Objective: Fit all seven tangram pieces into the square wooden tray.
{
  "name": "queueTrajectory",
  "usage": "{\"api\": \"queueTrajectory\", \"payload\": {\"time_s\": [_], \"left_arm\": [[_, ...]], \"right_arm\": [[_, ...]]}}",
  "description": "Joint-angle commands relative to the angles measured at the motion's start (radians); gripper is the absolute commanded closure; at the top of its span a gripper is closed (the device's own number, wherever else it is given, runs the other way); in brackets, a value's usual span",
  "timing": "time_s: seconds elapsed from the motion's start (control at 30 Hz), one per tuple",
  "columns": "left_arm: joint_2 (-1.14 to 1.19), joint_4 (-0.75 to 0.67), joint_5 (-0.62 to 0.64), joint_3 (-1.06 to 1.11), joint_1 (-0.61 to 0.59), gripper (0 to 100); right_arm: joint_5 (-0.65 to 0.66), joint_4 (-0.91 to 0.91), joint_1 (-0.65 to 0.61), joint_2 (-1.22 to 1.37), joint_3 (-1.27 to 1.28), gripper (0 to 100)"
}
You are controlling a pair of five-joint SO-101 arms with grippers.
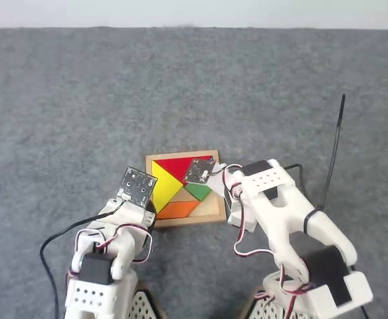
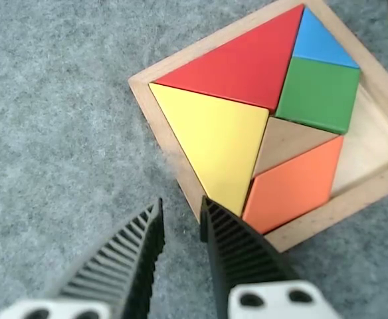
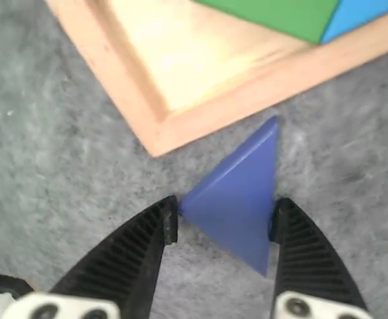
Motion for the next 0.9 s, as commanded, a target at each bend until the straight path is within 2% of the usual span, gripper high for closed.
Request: {"api": "queueTrajectory", "payload": {"time_s": [0.0, 0.23, 0.4, 0.7, 0.87], "left_arm": [[0.002, 0.005, 0.012, -0.007, 0.002, 91], [0.002, 0.005, 0.012, -0.007, 0.002, 91], [0.002, 0.005, 0.012, -0.007, 0.002, 91], [0.002, 0.005, 0.012, -0.007, 0.002, 91], [0.002, 0.005, 0.012, -0.007, 0.002, 91]], "right_arm": [[-0.052, -0.012, -0.002, -0.002, -0.015, 76.3], [-0.095, -0.007, -0.001, -0.002, -0.011, 70.4], [-0.106, -0.021, -0.004, -0.012, -0.017, 71.3], [-0.281, -0.079, -0.004, -0.001, -0.034, 71.4], [-0.292, -0.076, -0.005, -0.001, -0.032, 71.4]]}}
